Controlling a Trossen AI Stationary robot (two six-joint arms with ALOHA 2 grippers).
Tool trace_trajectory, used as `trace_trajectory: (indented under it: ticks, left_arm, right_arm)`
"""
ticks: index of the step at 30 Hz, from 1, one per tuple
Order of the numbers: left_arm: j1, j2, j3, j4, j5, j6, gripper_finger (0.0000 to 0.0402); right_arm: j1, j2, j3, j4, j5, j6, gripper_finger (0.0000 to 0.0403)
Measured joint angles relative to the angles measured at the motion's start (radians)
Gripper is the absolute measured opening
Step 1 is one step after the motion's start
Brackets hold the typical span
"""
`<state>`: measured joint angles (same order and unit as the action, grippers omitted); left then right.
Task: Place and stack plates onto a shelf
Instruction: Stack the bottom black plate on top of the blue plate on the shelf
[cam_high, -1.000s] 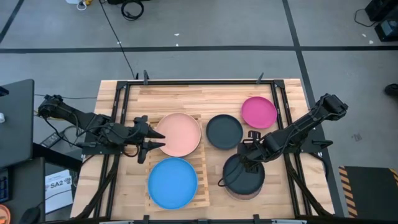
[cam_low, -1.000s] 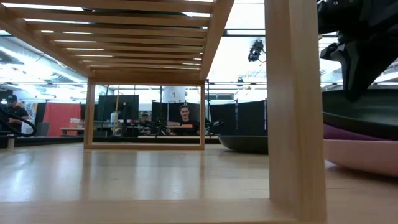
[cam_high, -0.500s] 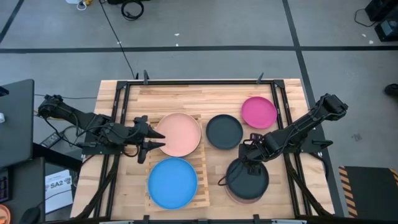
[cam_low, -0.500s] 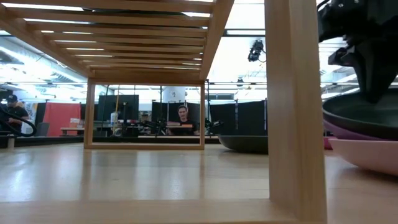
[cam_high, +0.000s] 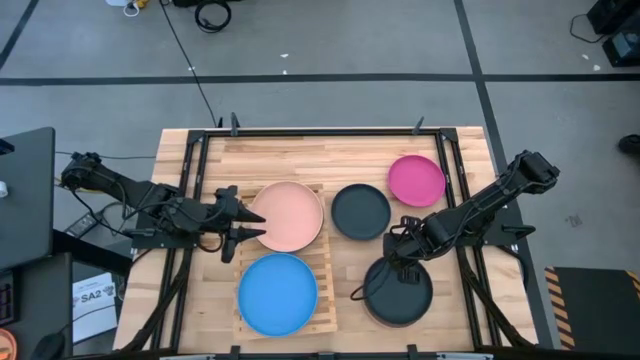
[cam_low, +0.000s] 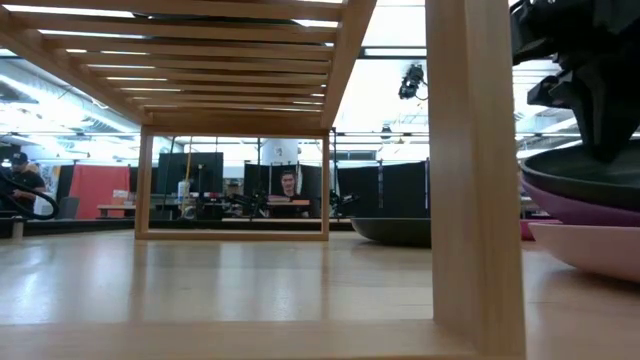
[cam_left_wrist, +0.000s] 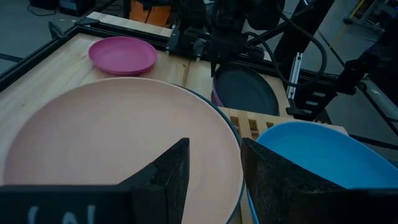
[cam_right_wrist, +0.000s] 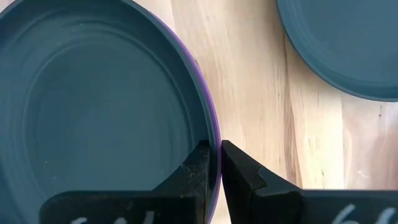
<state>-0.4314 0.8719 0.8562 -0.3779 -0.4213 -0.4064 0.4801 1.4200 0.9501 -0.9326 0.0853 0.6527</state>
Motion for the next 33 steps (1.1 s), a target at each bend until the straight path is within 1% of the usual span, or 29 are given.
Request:
trace_trajectory:
  ticks: [5,10,19,28,33]
  left_arm:
    - [0.000,0.000,0.000,0.000,0.000,0.001,0.0151]
    - [0.000,0.000,0.000,0.000,0.000,0.001,0.0151]
    - [0.000,0.000,0.000,0.000,0.000,0.001,0.0151]
    - [0.000,0.000,0.000,-0.001,0.000,0.001,0.0151]
    - [0.000,0.000,0.000,-0.001,0.000,0.001,0.0151]
  right_arm:
    - [0.000,0.000,-0.002,0.007,0.001,-0.001,0.0042]
    - [0.000,0.000,-0.055,0.097,-0.001,-0.001,0.0049]
    - [0.000,0.000,-0.074,0.110,0.002,-0.001,0.0039]
    - [0.000,0.000,-0.075,0.110,0.003,-0.001,0.0070]
    - [0.000,0.000,-0.075,0.110,0.002,-0.001,0.0074]
